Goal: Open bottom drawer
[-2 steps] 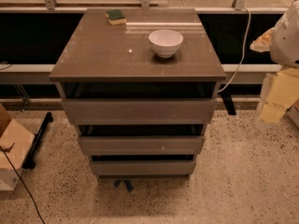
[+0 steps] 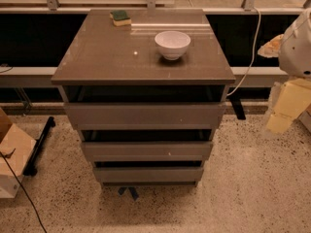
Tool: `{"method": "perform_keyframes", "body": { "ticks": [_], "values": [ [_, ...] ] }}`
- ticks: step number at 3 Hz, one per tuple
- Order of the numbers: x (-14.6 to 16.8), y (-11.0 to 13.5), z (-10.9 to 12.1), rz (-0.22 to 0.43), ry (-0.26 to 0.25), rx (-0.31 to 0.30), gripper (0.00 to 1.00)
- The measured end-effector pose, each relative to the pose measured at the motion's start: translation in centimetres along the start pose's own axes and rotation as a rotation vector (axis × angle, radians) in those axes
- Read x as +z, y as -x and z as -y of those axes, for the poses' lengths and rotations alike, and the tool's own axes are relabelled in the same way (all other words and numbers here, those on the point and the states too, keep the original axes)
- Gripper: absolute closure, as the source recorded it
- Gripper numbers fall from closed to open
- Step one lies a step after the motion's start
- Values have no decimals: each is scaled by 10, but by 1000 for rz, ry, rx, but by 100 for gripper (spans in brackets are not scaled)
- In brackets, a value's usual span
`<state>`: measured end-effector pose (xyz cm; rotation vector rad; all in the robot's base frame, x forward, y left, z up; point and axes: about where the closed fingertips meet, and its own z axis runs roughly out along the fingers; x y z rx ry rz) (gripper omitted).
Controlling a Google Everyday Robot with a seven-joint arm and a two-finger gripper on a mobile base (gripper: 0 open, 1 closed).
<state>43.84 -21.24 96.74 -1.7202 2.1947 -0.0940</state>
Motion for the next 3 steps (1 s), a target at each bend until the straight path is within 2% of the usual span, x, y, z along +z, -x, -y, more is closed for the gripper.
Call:
{"method": "perform_keyframes", "body": {
  "ticks": [1, 2, 3],
  "values": [
    [29, -2, -3, 61, 1, -6, 0],
    [68, -3, -3, 110, 23, -7, 0],
    [135, -13, -6, 138, 66, 18, 0]
  ]
}}
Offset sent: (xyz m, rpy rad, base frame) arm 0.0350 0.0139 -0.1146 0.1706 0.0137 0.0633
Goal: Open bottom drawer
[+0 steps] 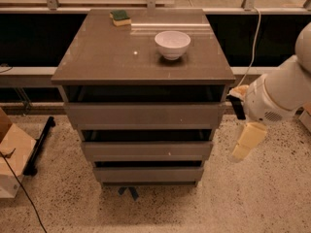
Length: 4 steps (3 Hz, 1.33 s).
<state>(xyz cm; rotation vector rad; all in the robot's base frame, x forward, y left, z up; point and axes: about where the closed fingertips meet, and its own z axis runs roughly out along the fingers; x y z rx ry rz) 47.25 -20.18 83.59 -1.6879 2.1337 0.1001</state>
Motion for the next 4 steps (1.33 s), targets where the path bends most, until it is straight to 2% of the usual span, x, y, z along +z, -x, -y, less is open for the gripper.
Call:
{"method": "perform_keyframes", "body": {
  "ticks": [1, 3, 4],
  "values": [
    [42, -15, 1, -1, 11, 32, 0],
    [54, -11, -1, -20, 3, 29, 0],
    [84, -11, -7, -12, 10, 26, 0]
  ]
}}
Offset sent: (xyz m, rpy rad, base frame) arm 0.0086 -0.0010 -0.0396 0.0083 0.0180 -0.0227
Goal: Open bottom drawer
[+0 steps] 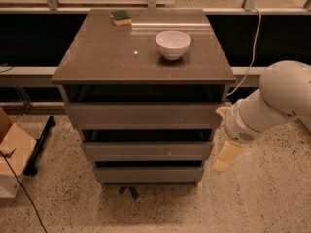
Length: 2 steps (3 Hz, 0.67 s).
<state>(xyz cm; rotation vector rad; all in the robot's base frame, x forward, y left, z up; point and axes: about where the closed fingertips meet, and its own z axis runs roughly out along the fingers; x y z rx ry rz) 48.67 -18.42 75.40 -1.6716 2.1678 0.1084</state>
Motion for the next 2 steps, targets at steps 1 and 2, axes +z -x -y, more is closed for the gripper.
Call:
{"method": "perform_keyframes", "body": {
  "ticks": [1, 2],
  "values": [
    [37, -5, -2, 58, 8, 15, 0],
    [70, -10, -4, 116, -3, 27, 0]
  ]
}}
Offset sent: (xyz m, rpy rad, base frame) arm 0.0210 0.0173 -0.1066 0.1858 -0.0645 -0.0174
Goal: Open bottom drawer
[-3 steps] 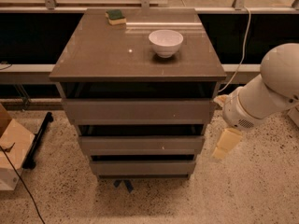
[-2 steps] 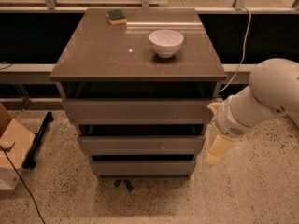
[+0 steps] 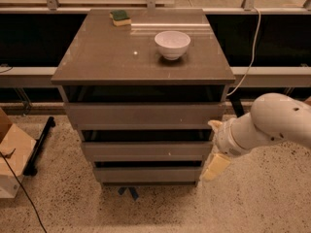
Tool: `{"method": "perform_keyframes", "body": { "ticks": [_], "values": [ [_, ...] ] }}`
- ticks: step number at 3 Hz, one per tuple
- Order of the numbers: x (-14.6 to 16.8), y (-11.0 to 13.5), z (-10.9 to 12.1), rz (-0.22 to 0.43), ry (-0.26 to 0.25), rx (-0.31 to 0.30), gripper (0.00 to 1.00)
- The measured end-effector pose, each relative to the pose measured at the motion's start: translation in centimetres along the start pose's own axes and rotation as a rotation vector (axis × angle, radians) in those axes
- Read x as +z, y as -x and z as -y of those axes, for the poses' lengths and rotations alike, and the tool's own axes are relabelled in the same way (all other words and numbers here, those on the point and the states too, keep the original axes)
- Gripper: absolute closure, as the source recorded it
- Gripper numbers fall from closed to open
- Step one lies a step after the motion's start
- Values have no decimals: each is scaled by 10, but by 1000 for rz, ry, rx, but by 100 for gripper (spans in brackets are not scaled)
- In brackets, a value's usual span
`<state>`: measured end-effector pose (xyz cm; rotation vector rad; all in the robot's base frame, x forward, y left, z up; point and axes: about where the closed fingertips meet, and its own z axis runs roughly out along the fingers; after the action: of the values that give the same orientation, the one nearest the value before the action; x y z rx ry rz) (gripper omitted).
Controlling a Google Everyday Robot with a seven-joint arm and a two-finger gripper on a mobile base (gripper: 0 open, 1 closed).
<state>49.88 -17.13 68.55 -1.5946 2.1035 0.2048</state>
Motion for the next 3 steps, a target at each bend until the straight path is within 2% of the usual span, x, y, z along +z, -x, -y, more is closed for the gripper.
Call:
{"method": "perform_keyframes", "body": {
  "ticks": [2, 3],
  "values": [
    [71, -27, 3, 126, -17, 55, 0],
    [94, -38, 3, 167, -14, 80, 0]
  ]
}}
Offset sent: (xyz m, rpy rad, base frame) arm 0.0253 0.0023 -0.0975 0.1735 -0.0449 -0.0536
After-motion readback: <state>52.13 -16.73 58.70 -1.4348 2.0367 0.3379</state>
